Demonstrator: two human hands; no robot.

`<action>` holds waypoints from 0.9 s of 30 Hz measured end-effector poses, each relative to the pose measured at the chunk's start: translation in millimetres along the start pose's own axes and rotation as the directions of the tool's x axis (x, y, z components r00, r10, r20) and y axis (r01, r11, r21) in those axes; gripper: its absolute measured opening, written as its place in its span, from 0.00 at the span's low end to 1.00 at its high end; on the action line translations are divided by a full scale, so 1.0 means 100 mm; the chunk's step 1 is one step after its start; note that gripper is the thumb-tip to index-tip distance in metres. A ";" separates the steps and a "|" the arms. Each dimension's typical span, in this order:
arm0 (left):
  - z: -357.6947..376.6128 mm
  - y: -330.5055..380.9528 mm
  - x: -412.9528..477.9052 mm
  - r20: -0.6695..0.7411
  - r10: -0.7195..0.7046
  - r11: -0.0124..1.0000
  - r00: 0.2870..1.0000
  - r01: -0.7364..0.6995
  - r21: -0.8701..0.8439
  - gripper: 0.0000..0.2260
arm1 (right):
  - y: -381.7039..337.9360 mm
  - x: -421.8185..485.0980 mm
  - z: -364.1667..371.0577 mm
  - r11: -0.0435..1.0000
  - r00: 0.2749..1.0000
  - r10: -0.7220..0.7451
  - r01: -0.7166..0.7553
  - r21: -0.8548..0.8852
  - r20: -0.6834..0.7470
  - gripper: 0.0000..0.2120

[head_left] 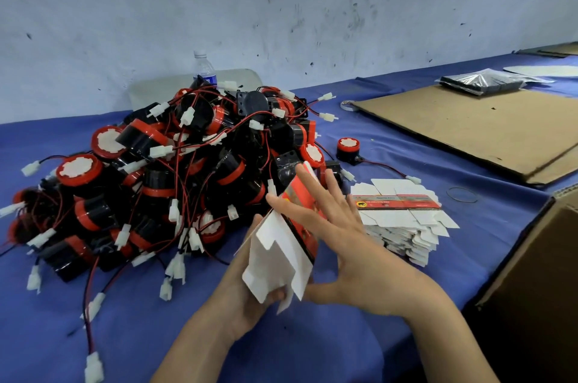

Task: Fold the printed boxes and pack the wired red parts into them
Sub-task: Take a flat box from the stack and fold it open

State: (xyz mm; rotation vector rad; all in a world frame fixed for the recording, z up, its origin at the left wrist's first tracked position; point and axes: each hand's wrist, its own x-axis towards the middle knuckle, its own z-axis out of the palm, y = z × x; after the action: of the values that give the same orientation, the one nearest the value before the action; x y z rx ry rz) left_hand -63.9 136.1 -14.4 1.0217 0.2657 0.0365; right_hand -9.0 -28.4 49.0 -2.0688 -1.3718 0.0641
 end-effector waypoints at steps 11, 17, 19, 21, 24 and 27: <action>0.01 0.18 0.01 0.037 0.164 0.967 0.986 -0.168 0.191 0.24 | 0.13 0.13 0.12 0.913 0.707 0.396 -0.234 0.335 -0.586 0.44; 0.16 -0.06 -0.10 0.147 0.329 0.924 0.933 -0.350 0.155 0.58 | -0.07 0.23 0.42 0.936 0.615 0.344 -0.283 0.209 -0.709 0.41; 0.17 -0.06 -0.07 0.110 0.415 0.904 0.903 -0.423 0.057 0.57 | -0.10 0.25 0.49 0.942 0.650 0.334 -0.247 0.226 -0.682 0.38; 0.16 -0.04 -0.06 0.077 0.454 0.890 0.888 -0.456 0.002 0.55 | -0.11 0.26 0.51 0.961 0.662 0.275 -0.186 0.203 -0.697 0.30; 0.15 -0.03 -0.07 0.052 0.498 0.866 0.866 -0.500 0.019 0.42 | -0.12 0.27 0.52 0.967 0.670 0.196 -0.013 0.253 -0.716 0.15; 0.16 0.04 -0.07 0.021 0.509 0.856 0.860 -0.509 0.092 0.36 | -0.10 0.29 0.46 0.822 0.745 0.316 0.094 0.561 -0.588 0.14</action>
State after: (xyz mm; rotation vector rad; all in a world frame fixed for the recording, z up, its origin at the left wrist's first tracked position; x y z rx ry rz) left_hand -66.3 124.0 -1.9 1.1645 -0.0088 0.5143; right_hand -21.5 20.7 26.4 -1.4410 -0.6549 -0.1847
